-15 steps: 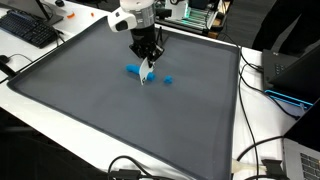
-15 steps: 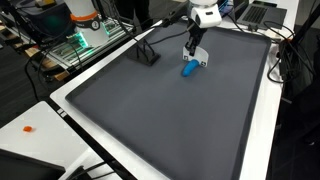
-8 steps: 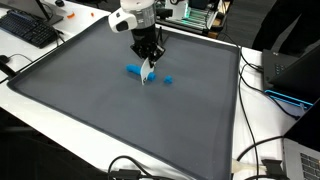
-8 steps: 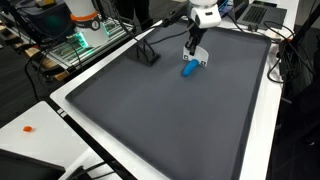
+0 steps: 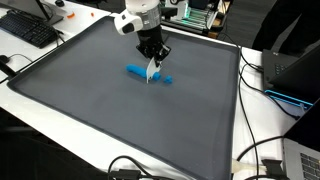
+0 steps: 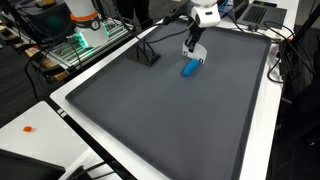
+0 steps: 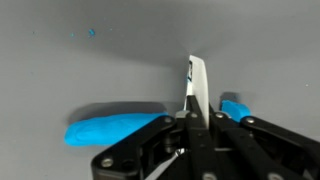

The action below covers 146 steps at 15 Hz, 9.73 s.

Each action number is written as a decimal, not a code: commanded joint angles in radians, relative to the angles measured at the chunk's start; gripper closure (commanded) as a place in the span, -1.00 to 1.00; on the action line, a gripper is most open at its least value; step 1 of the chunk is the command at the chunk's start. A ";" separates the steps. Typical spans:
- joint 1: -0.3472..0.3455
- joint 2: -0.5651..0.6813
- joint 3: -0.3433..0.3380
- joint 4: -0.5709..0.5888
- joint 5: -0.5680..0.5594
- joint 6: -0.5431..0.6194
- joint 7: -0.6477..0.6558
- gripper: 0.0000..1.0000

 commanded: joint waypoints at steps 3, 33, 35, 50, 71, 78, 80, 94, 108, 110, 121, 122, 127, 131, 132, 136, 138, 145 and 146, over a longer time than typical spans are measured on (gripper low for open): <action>0.002 -0.007 0.002 -0.010 -0.005 -0.025 -0.005 0.98; -0.056 -0.020 -0.042 0.022 -0.044 -0.034 -0.108 0.98; -0.059 -0.016 -0.036 0.018 -0.033 -0.036 -0.118 0.98; -0.070 0.029 -0.024 -0.022 -0.006 -0.004 -0.165 0.98; -0.061 -0.048 -0.024 0.006 -0.010 -0.064 -0.150 0.98; -0.067 -0.075 -0.054 0.029 -0.084 -0.077 -0.153 0.98; -0.071 -0.071 -0.060 0.031 -0.100 -0.074 -0.157 0.98; -0.075 -0.013 -0.063 0.014 -0.115 -0.042 -0.167 0.98; -0.080 0.011 -0.047 -0.049 -0.084 0.028 -0.176 0.98; -0.091 0.007 -0.029 -0.047 -0.039 0.013 -0.189 0.98; -0.079 -0.042 -0.035 -0.043 -0.011 -0.093 -0.144 0.98; -0.079 -0.050 -0.037 -0.043 -0.015 -0.096 -0.143 0.98; -0.078 -0.096 -0.044 -0.051 -0.026 -0.135 -0.131 0.98; -0.080 -0.170 -0.048 -0.084 -0.001 -0.128 -0.090 0.98; -0.081 -0.191 -0.048 -0.094 0.012 -0.125 -0.070 0.98; -0.081 -0.290 -0.045 -0.160 0.097 -0.083 0.000 0.98; -0.069 -0.341 -0.052 -0.201 0.097 -0.061 0.086 0.98; -0.071 -0.527 -0.052 -0.382 0.225 -0.051 0.257 0.98; -0.071 -0.552 -0.052 -0.410 0.245 -0.050 0.276 0.98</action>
